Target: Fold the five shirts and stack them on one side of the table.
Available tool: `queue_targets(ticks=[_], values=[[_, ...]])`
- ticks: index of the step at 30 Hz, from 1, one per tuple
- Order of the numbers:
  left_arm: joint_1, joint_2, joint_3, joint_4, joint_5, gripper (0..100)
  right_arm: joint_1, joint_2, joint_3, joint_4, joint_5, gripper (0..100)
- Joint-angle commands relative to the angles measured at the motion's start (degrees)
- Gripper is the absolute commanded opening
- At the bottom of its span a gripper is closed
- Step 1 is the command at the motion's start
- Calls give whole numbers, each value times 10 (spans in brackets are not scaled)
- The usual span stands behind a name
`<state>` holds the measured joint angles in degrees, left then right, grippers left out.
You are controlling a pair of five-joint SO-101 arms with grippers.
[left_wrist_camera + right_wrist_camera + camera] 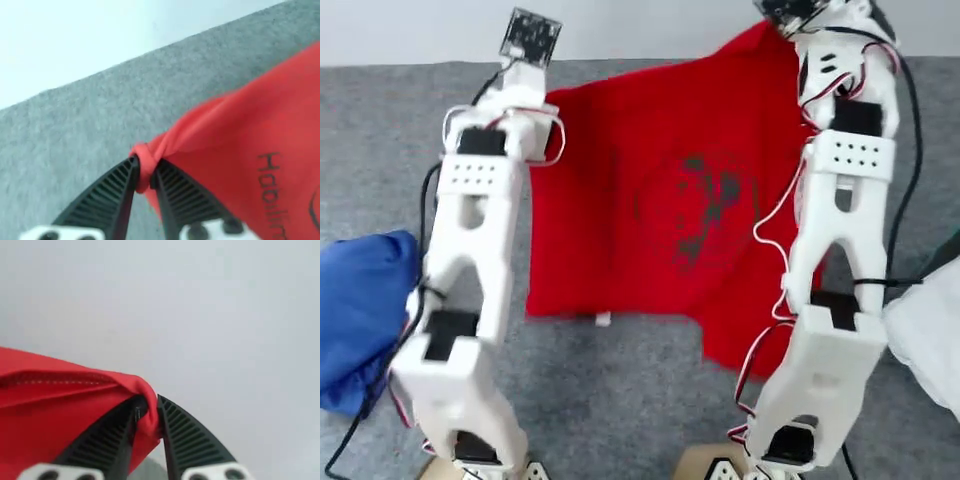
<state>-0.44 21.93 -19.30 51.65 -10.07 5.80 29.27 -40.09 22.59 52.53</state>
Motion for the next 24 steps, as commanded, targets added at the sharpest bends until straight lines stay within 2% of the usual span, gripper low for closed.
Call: queue_targets(ticks=[1,6,9,19,24], values=[[-16,69,-177,33,-5,5,-7,8,-7,-80,40,10],[-14,176,-356,134,-9,5,-14,32,-7,-102,55,10],[-12,223,-442,217,-40,5,-14,32,-5,-90,55,10],[-8,302,-620,485,-123,5,-15,-54,-23,242,55,10],[-18,293,-611,491,-130,5,-11,-100,-23,371,55,10]])
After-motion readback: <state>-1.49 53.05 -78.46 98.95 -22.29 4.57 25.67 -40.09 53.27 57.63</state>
